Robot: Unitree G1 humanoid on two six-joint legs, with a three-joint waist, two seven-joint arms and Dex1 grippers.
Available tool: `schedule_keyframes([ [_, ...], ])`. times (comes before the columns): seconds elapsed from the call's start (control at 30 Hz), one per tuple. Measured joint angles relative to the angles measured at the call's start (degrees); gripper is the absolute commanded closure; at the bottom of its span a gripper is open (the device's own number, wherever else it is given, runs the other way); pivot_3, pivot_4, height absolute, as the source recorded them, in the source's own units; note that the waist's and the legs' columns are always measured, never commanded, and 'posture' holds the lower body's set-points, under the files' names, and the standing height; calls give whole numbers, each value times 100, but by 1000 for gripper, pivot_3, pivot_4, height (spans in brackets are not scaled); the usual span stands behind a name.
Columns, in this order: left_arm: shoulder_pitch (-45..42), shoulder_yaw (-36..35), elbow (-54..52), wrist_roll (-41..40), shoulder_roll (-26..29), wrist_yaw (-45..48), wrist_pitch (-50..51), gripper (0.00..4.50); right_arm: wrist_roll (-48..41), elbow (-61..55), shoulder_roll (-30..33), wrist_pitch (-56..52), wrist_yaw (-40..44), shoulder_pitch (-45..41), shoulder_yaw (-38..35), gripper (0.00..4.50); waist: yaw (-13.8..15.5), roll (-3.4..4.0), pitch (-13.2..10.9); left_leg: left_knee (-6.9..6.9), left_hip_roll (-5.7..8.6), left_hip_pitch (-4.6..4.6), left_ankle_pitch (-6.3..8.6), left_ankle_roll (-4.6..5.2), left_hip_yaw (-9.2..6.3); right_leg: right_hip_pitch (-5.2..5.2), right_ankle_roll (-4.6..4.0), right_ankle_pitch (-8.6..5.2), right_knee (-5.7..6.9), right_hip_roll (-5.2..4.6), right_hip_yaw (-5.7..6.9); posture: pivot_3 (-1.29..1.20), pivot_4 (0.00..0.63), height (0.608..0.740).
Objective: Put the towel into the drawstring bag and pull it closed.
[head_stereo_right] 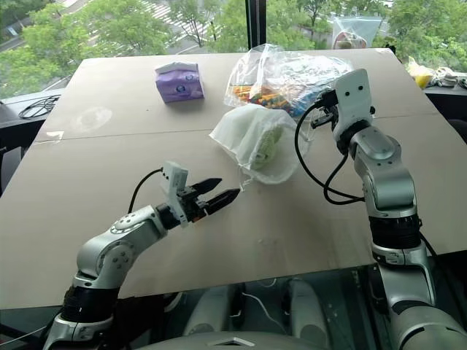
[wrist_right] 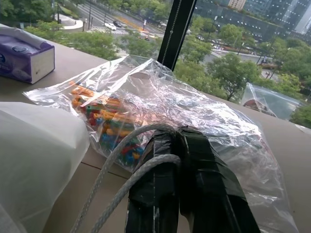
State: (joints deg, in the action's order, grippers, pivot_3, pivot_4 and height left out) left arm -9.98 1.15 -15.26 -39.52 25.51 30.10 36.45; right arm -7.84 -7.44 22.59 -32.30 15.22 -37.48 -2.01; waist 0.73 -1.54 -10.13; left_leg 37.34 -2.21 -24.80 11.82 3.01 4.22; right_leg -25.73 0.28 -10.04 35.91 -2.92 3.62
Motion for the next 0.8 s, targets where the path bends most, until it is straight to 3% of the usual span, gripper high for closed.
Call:
schedule_keyframes([
  [0.47, -495, 596, 698, 1193, -497, 287, -609, 38, 26, -2, -46, 0, 2, 0, 0, 4500, -7, 2, 1, -1, 0, 1, 0, 1, 1, 0, 1, 0, 1, 6, -1, 0, 150, 740],
  [0.5, -497, 615, 713, 1250, -507, 292, -617, 530, 30, -2, -45, 0, 2, 0, 0, 4500, -9, 2, 1, -1, 0, 1, 0, 1, 2, 0, 1, 0, 1, 5, -2, 0, 150, 740],
  [0.57, -506, 625, 764, 1382, -494, 303, -669, 1010, 38, -2, -45, 0, 1, 0, 0, 4500, -14, 2, 1, -2, -1, 1, 0, 1, 1, 0, 1, 0, 1, 7, -1, 0, 150, 740],
  [0.63, -506, 616, 836, 1520, -496, 305, -710, 2157, 44, -2, -45, 0, 1, 0, 0, 4500, -11, 2, 1, -2, -2, 1, 0, 1, -1, 0, 1, 0, 1, 8, 1, 0, 150, 740],
  [0.67, -506, 615, 855, 1535, -500, 305, -712, 2361, 45, -2, -46, 0, 1, 0, 0, 4500, -10, 2, 1, -2, -2, 1, 0, 1, -1, 0, 1, 0, 1, 8, 1, 0, 150, 740],
  [0.7, -507, 607, 898, 1583, -521, 306, -745, 2996, 47, -3, -46, 0, 1, 0, 0, 4500, -9, 2, 1, -2, -2, 1, 0, 1, -1, 0, 1, 0, 1, 7, 1, 0, 150, 740],
  [0.73, -507, 607, 918, 1591, -525, 306, -760, 3273, 47, -3, -46, 0, 1, 0, 0, 4500, -9, 2, 1, -2, -2, 1, 0, 1, -1, 0, 1, 0, 1, 7, 0, 0, 150, 740],
  [0.77, -507, 592, 930, 1624, -554, 302, -795, 3939, 50, -3, -46, 0, 2, 0, 0, 4500, -9, 2, 1, -2, -1, 1, 0, 1, 1, 0, 1, 0, 1, 5, 0, 0, 150, 740],
  [0.8, -509, 579, 930, 1635, -577, 298, -811, 4227, 51, -3, -46, 0, 2, 0, 0, 4500, -9, 2, 1, -2, -1, 1, 0, 1, 1, 0, 1, 0, 1, 5, -1, 0, 150, 740],
])
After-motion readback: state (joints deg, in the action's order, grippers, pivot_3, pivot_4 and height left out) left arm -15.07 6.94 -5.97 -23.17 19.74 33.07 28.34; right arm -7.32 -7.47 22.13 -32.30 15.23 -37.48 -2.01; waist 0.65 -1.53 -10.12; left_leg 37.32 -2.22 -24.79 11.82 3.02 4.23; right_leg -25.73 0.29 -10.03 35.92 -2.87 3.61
